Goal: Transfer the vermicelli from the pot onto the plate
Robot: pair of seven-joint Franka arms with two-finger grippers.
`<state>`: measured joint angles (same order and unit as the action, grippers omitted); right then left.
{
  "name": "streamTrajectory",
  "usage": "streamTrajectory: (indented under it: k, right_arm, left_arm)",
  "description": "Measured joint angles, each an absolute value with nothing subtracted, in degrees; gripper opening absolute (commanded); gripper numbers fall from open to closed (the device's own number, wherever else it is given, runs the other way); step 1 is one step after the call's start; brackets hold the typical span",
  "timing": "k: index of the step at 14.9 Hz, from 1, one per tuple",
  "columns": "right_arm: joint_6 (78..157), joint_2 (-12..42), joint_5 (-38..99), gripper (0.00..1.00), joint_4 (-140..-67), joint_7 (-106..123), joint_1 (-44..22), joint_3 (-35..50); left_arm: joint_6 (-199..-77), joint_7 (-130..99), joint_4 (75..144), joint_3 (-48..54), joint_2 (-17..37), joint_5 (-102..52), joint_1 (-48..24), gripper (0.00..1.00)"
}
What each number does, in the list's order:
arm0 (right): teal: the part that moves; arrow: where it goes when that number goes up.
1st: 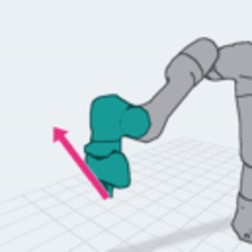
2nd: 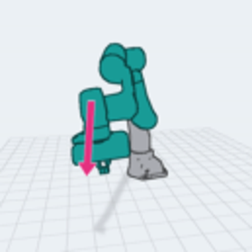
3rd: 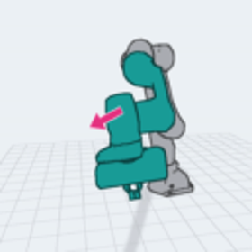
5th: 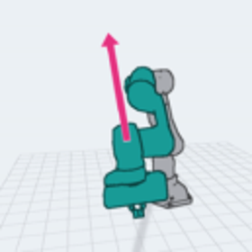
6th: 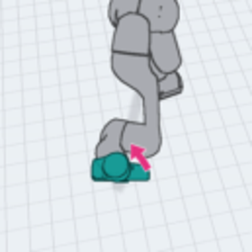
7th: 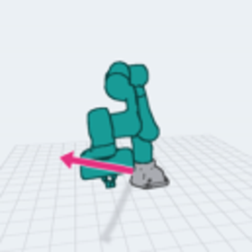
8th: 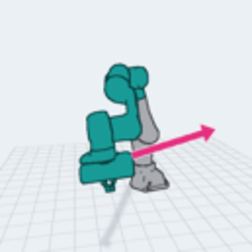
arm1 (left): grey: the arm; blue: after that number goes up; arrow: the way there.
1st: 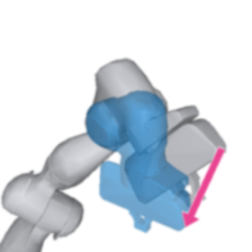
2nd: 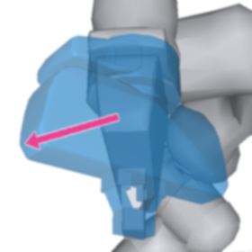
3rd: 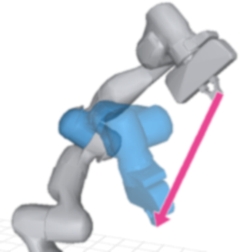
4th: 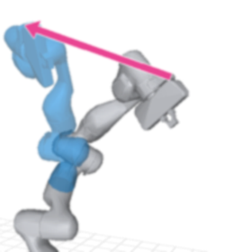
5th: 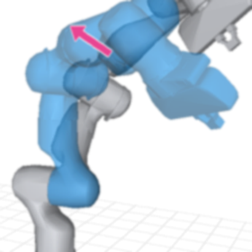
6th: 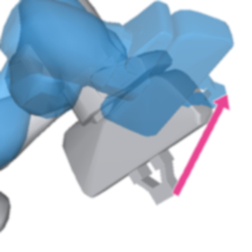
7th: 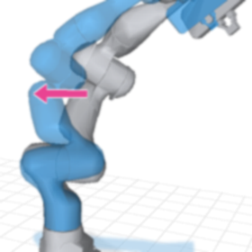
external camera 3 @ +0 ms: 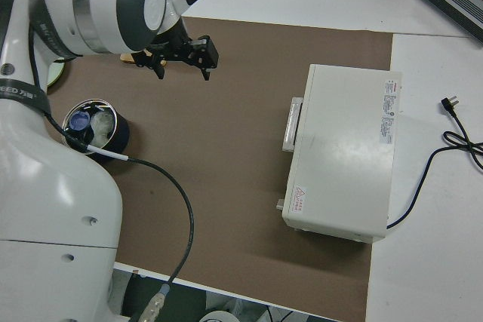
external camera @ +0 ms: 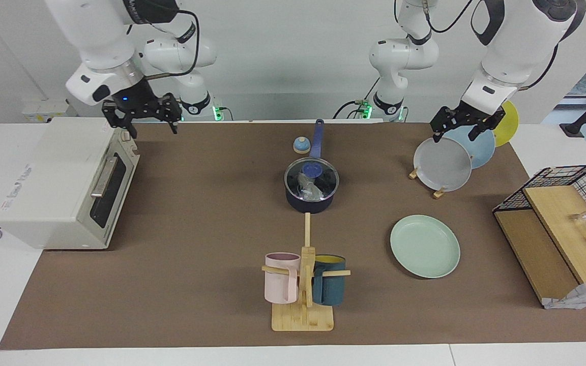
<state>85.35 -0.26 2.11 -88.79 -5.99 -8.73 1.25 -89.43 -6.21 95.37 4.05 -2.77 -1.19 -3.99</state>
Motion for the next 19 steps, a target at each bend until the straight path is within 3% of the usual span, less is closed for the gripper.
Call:
streamTrajectory:
  k: [7, 10, 15, 19]
  right_arm:
    - [85.3, 3.0, 2.2, 1.0, -81.6, -31.4, -28.8, 2.2]
    - [87.5, 7.5, 2.2, 1.0, -80.0, -38.5, -34.6, 2.2]
    - [101.9, 17.7, 1.6, 1.0, -79.5, -45.4, -39.8, 2.2]
    - [104.7, 19.3, -0.3, 1.0, -83.0, -45.4, -40.3, 2.2]
  left_arm:
    - [-89.4, -6.2, 95.4, 4.0, -2.8, -1.2, -4.0, 1.0]
    - [-89.4, -6.2, 95.4, 4.0, -2.8, -1.2, -4.0, 1.0]
    - [-89.4, -6.2, 95.4, 4.0, -2.8, -1.2, -4.0, 1.0]
    - [-89.4, -6.2, 95.4, 4.0, -2.8, -1.2, -4.0, 1.0]
